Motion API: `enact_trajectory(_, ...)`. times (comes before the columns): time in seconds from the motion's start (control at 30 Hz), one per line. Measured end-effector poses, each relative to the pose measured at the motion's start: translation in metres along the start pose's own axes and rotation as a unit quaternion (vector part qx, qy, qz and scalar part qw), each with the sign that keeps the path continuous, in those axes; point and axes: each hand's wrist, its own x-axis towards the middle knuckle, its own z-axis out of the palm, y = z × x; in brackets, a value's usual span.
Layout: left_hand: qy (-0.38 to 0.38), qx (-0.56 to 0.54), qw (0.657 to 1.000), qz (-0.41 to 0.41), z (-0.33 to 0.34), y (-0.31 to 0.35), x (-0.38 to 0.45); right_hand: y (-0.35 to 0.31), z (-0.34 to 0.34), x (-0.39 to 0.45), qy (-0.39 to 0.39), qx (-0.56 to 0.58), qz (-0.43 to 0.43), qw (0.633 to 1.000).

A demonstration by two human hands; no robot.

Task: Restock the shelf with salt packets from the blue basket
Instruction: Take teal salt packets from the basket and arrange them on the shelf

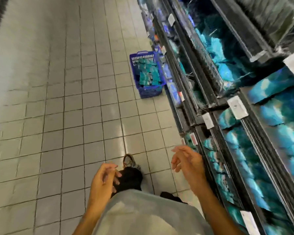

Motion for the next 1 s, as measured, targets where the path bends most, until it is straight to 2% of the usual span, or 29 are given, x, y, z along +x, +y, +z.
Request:
enact_trajectory(0.2,0.035,-0.016,0.999,-0.021,-0.053,0.022,0.082,-0.042,0.079,0.097,-0.026,-0.054,0.006,0.998)
enact_trajectory(0.37,0.011,-0.026,1.0,-0.014,-0.075,0.067,0.164,-0.065,0.114,0.14,-0.007,-0.069,0.027,0.997)
enact_trajectory(0.7,-0.015,-0.061,0.998,0.026,-0.061,0.176,0.341,-0.082,0.095,0.211,0.1,-0.01,0.091,0.991)
enact_trajectory(0.83,-0.011,-0.02,0.998,0.057,-0.043,0.208,0.401,-0.1,0.088,0.277,0.09,-0.019,0.119,0.989)
enact_trajectory(1.0,0.032,-0.03,0.999,0.028,-0.019,0.244,0.454,-0.141,0.096,0.375,0.051,-0.048,0.099,0.993)
